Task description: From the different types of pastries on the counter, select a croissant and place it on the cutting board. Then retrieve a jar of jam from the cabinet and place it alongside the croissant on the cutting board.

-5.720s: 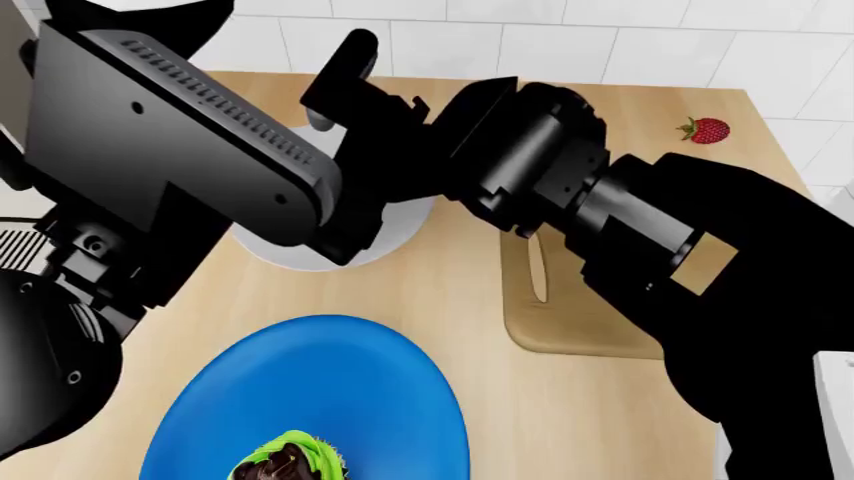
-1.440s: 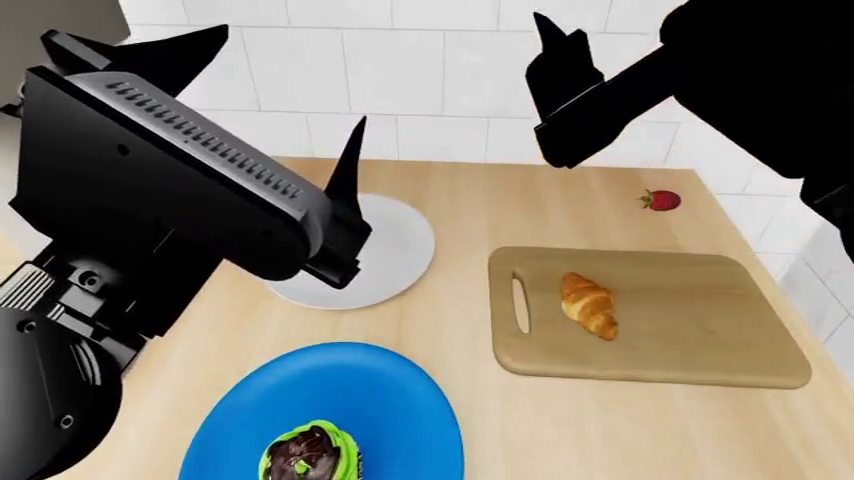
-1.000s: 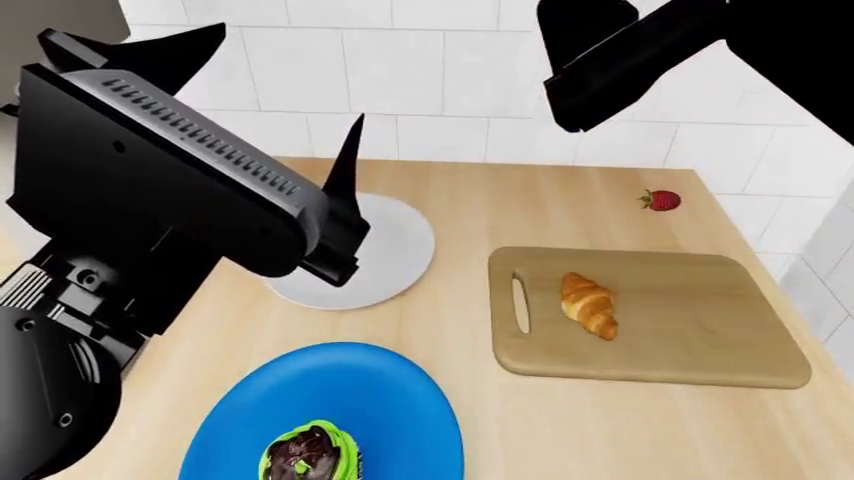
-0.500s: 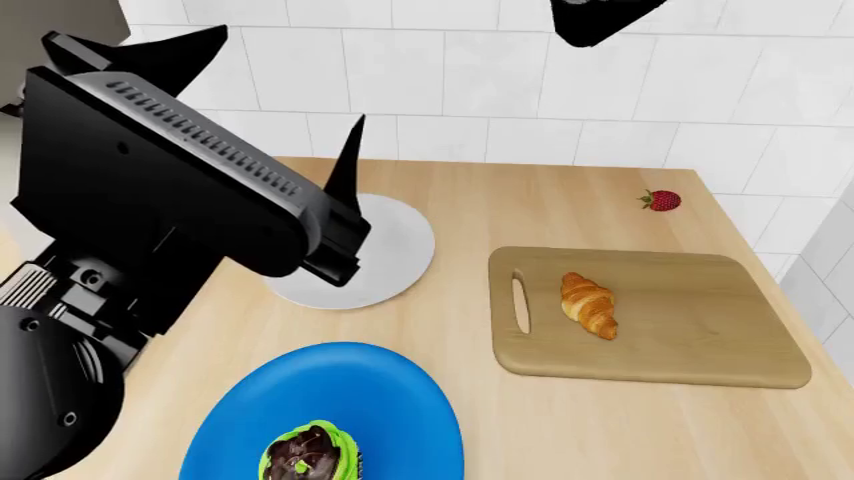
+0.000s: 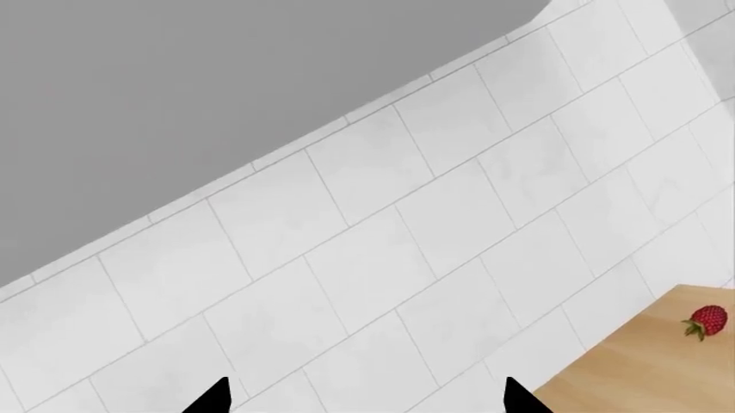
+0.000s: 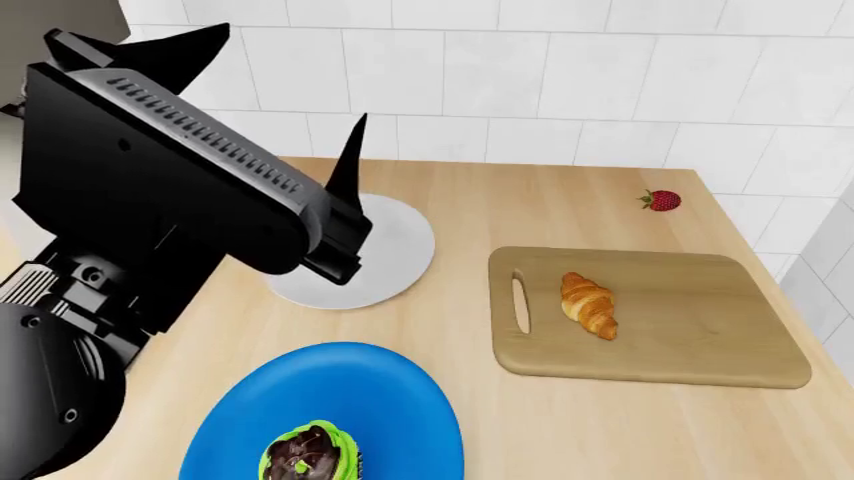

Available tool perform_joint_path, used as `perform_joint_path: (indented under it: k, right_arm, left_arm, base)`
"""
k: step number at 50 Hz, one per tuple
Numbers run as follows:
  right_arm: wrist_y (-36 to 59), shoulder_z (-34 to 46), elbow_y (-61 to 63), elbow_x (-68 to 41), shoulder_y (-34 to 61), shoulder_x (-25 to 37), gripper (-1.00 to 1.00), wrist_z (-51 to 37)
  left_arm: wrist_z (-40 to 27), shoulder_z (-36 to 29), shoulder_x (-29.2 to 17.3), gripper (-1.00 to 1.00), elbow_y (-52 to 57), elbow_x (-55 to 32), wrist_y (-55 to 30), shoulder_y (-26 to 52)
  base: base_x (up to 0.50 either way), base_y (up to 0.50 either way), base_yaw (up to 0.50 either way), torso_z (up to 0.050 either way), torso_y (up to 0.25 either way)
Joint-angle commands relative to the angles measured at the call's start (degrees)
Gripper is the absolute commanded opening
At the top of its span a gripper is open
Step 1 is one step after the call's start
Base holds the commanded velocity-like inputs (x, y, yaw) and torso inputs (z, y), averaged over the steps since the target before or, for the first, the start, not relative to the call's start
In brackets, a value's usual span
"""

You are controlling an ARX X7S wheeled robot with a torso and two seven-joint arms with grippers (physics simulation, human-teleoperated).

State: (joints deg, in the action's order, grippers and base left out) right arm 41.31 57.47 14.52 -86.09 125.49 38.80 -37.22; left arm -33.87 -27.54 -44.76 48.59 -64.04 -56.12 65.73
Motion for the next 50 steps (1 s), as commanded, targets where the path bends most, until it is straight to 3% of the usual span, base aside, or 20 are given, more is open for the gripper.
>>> perform_joint_path:
  k: [1,14,25,35,50]
  right_arm:
    - [-0.75,0.35,-10.49,4.84,2.53,-5.93,1.0,5.39]
    - [-0.77,0.49,-23.89,7.69,5.17,-11.95,1.0,11.32]
    - [-0.47,-0.45,-23.0,7.26,4.19,-12.06,1.0,11.11]
    - [-0.14,-0.86,-38.44,10.58,8.61,-17.14,1.0,19.45]
    - [4.74,-7.27,-47.52,9.96,9.29,-21.35,1.0,23.8]
  left_arm:
    - [0.1,-0.33,0.11,1.0,-0.16,0.26,0.37,0.0]
    - [0.0,-1.05,0.72,1.0,-0.35,0.5,0.44,0.3]
    - [-0.28,-1.04,0.61,1.0,-0.21,0.15,0.66,0.35]
    - [-0.9,-1.01,0.98,1.0,-0.11,-0.36,0.95,0.33]
    - [-0.62,-0.93,0.23,1.0,-0.33,-0.35,1.38,0.35]
  base:
    - [0.0,0.0,0.0,0.0,0.0]
    - [0.0,0.0,0.0,0.0,0.0]
    - [0.0,0.0,0.0,0.0,0.0]
    - [0.0,0.0,0.0,0.0,0.0]
    - [0.0,0.0,0.0,0.0,0.0]
